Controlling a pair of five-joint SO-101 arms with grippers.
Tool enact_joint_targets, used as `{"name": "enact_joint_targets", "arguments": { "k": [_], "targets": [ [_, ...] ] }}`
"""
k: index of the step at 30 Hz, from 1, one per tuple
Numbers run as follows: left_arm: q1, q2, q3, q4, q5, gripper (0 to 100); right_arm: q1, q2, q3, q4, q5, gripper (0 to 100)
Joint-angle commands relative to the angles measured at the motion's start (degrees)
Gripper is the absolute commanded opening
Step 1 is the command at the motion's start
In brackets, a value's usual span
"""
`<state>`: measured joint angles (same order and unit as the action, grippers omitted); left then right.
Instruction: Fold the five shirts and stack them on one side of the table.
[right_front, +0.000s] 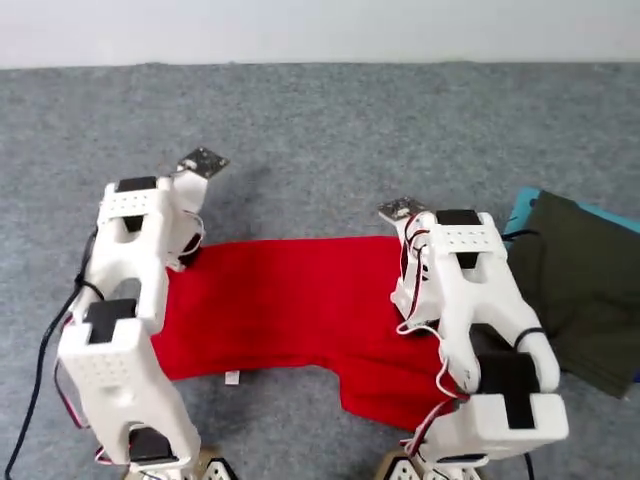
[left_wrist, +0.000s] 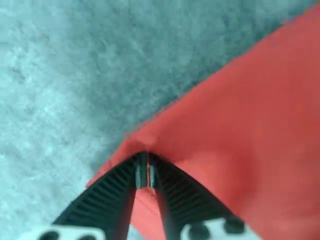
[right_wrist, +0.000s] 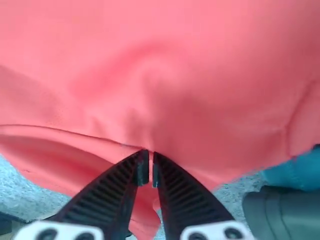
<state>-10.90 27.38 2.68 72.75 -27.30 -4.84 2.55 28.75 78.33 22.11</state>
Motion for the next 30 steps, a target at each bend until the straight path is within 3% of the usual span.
{"name": "enact_joint_targets", "arguments": {
  "k": [1,8,16,23,30],
  "targets": [
    [-1.5,4.4,-9.6,1.8,-0.4,2,0.7,1.5,-2.8,-0.9,-0.2,1.8],
    [-3.5,13.3,-28.8,14.6,-0.5,2,0.3,2.1,-4.0,0.1,-0.4,1.8],
    [-2.3,8.7,-43.1,27.7,-0.4,2,0.2,1.6,-19.3,15.4,-0.6,1.8],
    [2.0,-5.4,-35.5,27.8,-0.3,2,0.4,-8.7,-29.1,23.3,-0.6,1.7],
    [13.2,-20.0,-19.7,27.6,2.1,2,2.9,-25.2,-27.8,24.3,-0.6,1.7]
  ]
}}
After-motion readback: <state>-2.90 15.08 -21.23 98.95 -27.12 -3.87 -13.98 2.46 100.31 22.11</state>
